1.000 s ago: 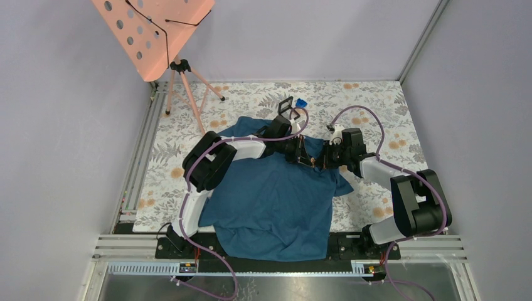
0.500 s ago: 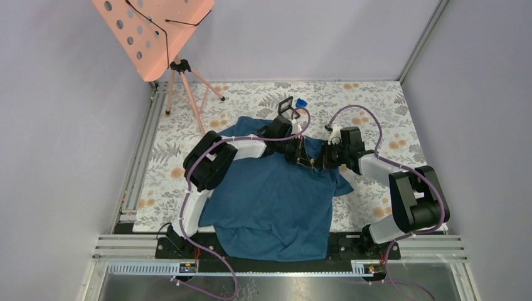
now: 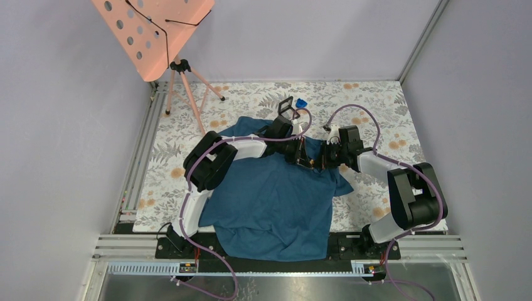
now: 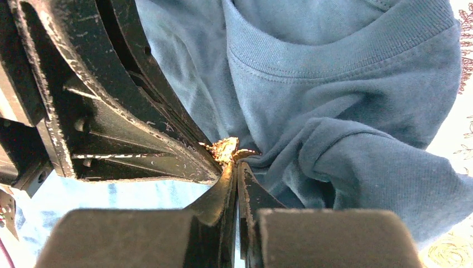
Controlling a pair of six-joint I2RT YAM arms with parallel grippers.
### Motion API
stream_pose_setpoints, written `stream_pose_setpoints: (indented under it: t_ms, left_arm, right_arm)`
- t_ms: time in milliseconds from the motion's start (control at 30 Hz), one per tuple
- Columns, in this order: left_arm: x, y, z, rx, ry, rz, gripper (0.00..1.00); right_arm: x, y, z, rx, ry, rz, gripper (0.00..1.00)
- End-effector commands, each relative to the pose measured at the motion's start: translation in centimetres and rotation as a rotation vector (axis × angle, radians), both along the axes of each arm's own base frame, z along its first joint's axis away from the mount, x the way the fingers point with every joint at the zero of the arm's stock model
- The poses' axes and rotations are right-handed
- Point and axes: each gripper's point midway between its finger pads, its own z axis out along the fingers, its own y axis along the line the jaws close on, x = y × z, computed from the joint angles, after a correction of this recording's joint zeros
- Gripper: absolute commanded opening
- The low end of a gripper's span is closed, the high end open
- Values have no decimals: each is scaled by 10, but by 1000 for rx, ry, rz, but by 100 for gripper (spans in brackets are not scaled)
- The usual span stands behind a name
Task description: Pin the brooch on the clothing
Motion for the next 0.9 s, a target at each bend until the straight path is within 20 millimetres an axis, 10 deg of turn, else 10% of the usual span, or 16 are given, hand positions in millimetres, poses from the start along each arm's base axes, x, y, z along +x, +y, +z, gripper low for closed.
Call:
stream_pose_setpoints:
  t_ms: [0,867]
  left_arm:
    - [-17,-44,65,-202,-160,-145,0]
    - [-12,-32,49,-152,-149,-50,0]
  right_arm:
    - [-1,39,27,127,-23,122,1]
    - [19,16,21,74,-39,-68,0]
